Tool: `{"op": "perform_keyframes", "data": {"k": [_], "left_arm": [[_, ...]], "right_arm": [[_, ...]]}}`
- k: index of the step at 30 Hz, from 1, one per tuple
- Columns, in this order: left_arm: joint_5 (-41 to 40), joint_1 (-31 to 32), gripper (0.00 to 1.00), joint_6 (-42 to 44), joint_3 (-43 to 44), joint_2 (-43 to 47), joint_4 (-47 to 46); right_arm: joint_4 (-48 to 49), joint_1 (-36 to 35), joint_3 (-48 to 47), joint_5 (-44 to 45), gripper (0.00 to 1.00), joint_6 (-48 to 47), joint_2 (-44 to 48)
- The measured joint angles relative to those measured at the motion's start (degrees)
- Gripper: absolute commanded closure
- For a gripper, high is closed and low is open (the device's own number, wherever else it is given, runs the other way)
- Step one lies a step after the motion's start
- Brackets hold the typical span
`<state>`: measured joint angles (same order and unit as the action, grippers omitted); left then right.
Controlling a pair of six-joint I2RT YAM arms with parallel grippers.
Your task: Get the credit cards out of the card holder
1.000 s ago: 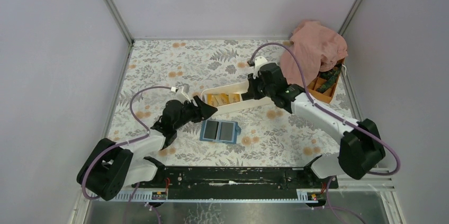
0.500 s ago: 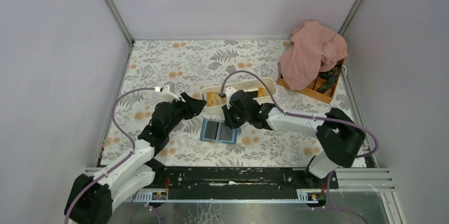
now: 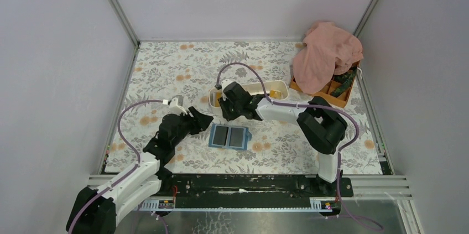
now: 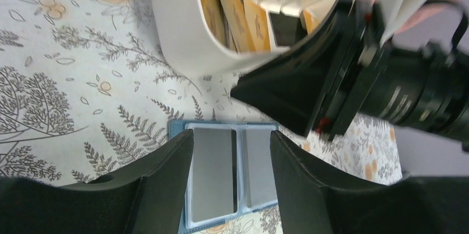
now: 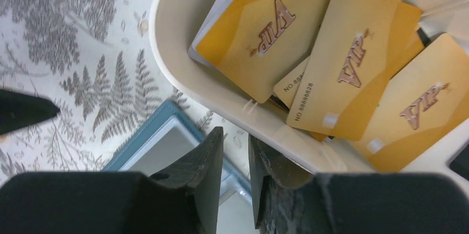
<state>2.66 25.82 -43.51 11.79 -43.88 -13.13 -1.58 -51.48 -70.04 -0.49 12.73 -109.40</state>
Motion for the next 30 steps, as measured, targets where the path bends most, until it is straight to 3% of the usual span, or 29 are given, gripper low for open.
{"op": "perform_keyframes", "data": {"k": [9, 14, 22, 30], "left_arm": [[2.5, 0.0, 0.36, -1.0, -4.2, 0.3, -1.1], [3.0, 0.8, 0.37, -3.8, -11.5, 2.2, -2.2], [2.7, 4.3, 0.37, -5.7, -11.5, 2.3, -6.6], [-1.9, 14.9, 0.38, -8.0, -11.5, -8.7, -16.2]], "right_arm": [[1.3, 4.7, -1.0, 1.5, 0.68, 0.0, -0.3], [5.8, 5.0, 11.0, -0.7, 0.68, 2.0, 7.7], [13.3, 4.1, 27.8, -5.9, 0.66, 7.0, 24.6], [17.7, 2.2, 36.8, -8.7, 0.66, 11.5, 29.6]]}}
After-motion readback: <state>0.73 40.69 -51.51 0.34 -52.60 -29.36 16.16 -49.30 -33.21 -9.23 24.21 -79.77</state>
